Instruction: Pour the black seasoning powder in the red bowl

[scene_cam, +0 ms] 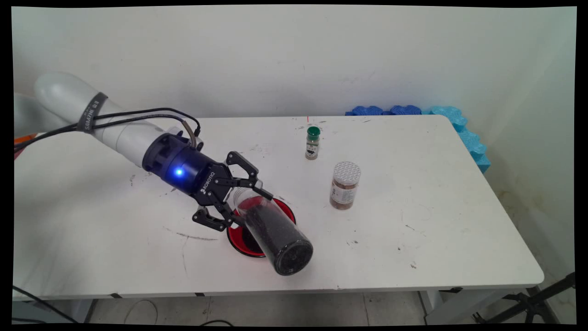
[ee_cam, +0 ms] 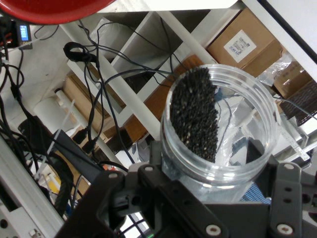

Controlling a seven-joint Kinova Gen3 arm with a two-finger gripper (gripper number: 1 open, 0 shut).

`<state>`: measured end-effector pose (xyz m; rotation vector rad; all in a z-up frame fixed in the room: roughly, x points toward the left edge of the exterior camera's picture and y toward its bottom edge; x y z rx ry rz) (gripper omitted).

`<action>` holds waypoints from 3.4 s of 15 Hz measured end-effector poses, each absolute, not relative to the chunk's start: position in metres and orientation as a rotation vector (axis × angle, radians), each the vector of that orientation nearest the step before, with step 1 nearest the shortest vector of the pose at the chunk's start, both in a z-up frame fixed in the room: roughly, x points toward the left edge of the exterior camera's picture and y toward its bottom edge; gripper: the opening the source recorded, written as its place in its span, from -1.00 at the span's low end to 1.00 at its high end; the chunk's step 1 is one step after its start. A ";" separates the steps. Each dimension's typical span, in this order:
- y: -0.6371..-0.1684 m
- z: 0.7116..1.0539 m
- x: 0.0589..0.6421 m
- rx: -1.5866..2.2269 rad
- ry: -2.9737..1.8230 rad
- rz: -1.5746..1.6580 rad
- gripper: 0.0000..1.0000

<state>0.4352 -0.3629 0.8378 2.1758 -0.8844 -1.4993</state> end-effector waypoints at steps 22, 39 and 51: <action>-0.359 0.840 0.432 2.238 -0.720 -1.562 -1.00; -0.355 0.848 0.435 2.220 -0.735 -1.552 -1.00; -0.365 0.854 0.433 1.983 -1.092 -1.356 -1.00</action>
